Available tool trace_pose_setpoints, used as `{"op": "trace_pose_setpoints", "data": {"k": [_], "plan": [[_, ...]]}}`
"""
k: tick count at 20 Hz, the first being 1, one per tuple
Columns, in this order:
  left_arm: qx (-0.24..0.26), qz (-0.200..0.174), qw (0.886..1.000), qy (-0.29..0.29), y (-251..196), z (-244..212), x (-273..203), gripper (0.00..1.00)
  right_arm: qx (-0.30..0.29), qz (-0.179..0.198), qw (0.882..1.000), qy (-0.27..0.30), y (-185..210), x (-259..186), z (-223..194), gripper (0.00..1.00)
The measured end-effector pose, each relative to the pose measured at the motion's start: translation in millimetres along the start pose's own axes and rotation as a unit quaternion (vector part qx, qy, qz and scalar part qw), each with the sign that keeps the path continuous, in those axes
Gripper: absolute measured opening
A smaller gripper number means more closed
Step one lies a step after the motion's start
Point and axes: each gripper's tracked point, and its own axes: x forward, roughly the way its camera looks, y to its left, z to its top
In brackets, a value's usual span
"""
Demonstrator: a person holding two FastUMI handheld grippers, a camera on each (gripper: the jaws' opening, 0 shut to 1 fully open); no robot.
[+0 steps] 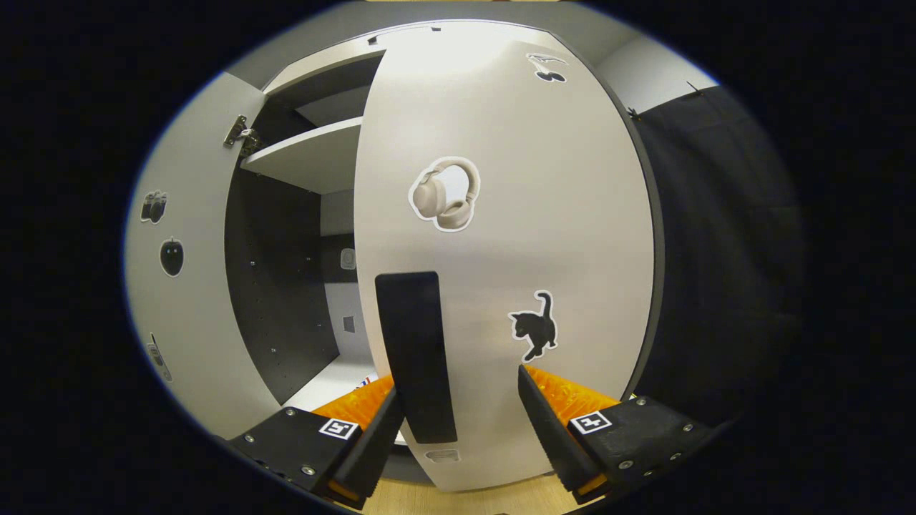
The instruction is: Grab one shoe with the right hand and put it into the shoe cabinet, grab the other shoe with the left hand and put it into the shoe cabinet; then close the right door with the right hand and the left door with the left hand.
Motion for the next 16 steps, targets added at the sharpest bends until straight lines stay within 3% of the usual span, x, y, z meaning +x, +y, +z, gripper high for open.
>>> {"op": "trace_pose_setpoints", "data": {"k": [5,9,16], "plan": [[-0.014,-0.03,0.999,0.015,-4,-10,14,0.96,0.005,-0.009,1.0,-0.023,6,-11,16,0.92],[-0.015,-0.056,0.998,0.023,-12,-15,22,0.97,-0.029,-0.011,0.999,-0.045,9,-42,38,0.92],[-0.029,-0.068,0.997,0.029,-14,-17,26,0.96,-0.048,-0.014,0.997,-0.062,3,-74,53,0.92]]}}
